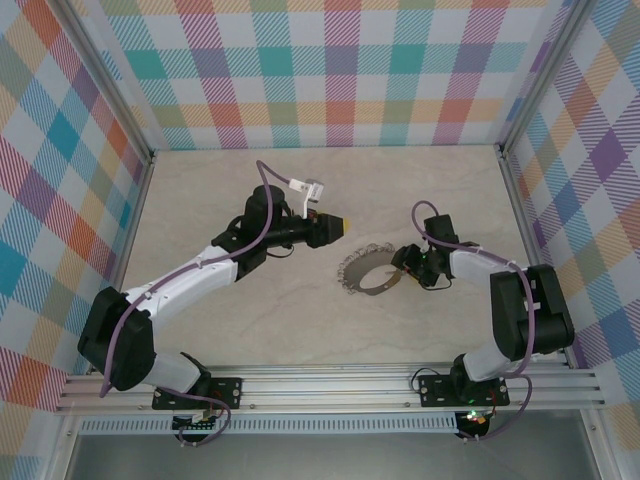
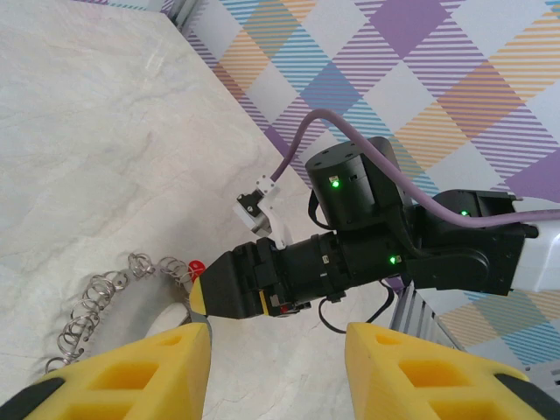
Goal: Put the keys on the keyring
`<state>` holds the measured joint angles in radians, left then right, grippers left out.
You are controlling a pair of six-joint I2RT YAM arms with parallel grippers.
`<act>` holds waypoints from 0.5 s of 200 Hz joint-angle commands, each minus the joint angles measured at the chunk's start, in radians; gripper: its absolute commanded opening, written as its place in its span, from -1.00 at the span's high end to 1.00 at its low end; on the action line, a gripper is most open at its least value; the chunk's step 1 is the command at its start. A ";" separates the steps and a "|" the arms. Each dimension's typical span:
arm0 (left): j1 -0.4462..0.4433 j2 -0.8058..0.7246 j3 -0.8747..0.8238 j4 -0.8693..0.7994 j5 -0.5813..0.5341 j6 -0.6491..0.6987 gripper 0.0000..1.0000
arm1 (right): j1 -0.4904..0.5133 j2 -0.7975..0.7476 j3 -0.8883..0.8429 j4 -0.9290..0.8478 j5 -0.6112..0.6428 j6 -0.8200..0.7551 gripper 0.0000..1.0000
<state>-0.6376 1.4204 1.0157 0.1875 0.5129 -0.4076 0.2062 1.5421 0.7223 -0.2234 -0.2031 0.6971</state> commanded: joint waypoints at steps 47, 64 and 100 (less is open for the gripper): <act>-0.017 0.027 -0.019 0.073 -0.036 -0.031 0.10 | 0.262 0.069 0.074 0.229 -0.220 0.078 -0.06; -0.018 0.036 -0.013 0.077 -0.036 -0.035 0.10 | 0.283 0.055 0.124 0.158 -0.216 0.047 -0.01; -0.019 0.028 -0.014 0.075 -0.047 -0.035 0.10 | 0.264 -0.043 0.138 -0.005 -0.084 -0.059 0.02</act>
<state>-0.6418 1.4525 1.0100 0.2203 0.4831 -0.4343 0.4915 1.5776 0.8326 -0.1089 -0.3576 0.7242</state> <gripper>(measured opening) 0.448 0.495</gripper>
